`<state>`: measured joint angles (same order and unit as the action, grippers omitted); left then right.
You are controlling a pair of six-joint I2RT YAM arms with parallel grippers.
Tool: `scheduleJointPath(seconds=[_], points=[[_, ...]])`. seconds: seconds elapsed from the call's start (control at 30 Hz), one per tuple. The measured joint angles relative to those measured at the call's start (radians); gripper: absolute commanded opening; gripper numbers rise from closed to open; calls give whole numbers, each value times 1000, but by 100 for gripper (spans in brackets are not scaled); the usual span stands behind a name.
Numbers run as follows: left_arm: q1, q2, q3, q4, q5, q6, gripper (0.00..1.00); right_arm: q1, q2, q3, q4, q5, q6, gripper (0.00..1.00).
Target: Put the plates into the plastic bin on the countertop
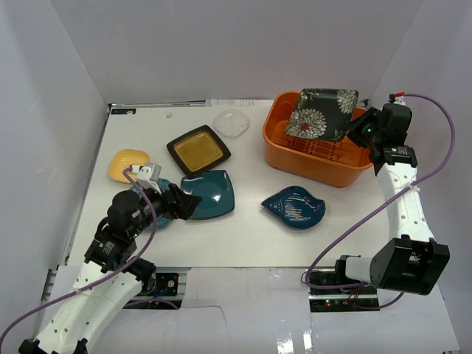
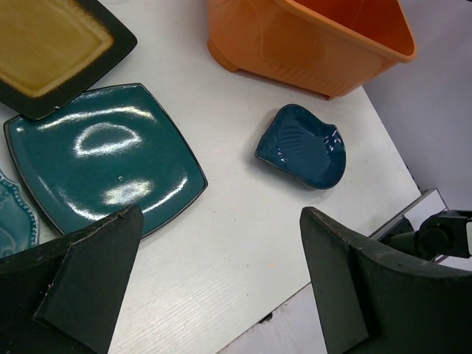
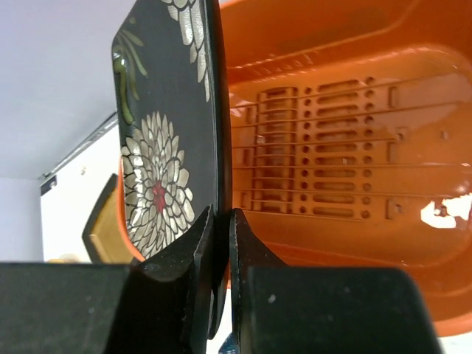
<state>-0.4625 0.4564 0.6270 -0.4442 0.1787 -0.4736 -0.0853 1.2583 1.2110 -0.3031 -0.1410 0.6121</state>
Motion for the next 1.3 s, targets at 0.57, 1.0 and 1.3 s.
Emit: scheduleJointPath(seconds=[0.57, 1.0, 1.3], points=[[-37, 140, -71, 58, 157, -116, 98, -27, 189, -130, 43, -41, -48, 8], [-102, 484, -73, 239, 276, -225, 98, -28, 288, -192, 128, -26, -73, 21], [-320, 825, 91, 296, 138, -237, 88, -28, 289, -201, 164, 9, -114, 73]])
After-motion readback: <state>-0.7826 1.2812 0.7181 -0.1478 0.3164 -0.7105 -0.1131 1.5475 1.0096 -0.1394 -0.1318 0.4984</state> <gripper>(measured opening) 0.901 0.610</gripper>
